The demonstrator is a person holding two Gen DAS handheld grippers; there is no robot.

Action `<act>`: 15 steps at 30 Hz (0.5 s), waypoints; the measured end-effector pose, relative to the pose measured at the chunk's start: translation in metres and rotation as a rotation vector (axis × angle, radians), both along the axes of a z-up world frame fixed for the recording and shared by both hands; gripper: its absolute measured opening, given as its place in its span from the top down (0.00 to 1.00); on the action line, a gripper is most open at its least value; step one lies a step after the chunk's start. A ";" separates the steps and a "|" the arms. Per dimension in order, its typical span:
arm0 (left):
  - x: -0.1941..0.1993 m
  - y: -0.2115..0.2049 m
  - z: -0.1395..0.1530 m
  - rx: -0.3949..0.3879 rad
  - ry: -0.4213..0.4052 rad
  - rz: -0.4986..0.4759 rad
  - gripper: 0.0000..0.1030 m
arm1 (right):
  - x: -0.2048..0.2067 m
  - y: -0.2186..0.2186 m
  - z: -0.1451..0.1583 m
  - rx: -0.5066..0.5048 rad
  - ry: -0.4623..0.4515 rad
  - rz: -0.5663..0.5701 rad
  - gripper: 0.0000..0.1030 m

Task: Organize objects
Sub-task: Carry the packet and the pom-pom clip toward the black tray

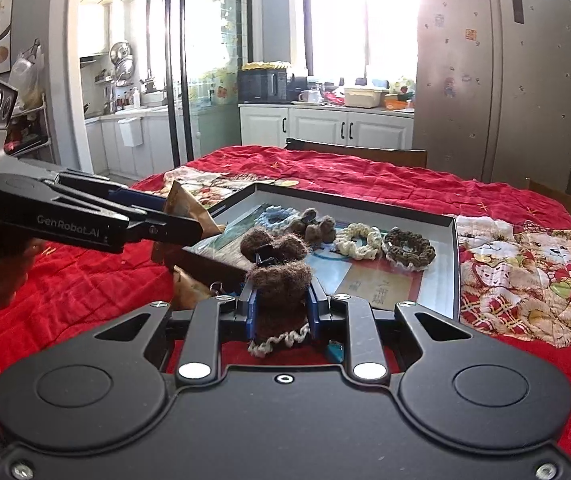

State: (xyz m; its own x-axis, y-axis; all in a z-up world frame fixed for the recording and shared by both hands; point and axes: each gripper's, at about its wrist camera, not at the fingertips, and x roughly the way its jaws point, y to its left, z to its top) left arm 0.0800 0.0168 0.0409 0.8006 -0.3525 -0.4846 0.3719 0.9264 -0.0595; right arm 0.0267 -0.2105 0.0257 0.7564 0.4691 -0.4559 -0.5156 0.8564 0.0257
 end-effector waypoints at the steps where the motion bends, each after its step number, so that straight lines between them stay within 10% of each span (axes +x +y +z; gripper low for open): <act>1: 0.003 0.000 0.000 -0.001 0.001 0.004 0.48 | 0.003 0.001 0.000 0.003 0.000 -0.004 0.78; 15: 0.027 0.001 0.003 -0.027 -0.017 0.059 0.48 | 0.041 0.022 0.003 -0.010 -0.013 -0.035 0.78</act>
State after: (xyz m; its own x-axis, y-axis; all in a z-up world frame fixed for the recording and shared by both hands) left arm 0.1065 0.0181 0.0438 0.8284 -0.3173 -0.4616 0.3180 0.9448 -0.0787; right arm 0.0680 -0.1883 0.0290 0.7783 0.4373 -0.4506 -0.4854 0.8742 0.0101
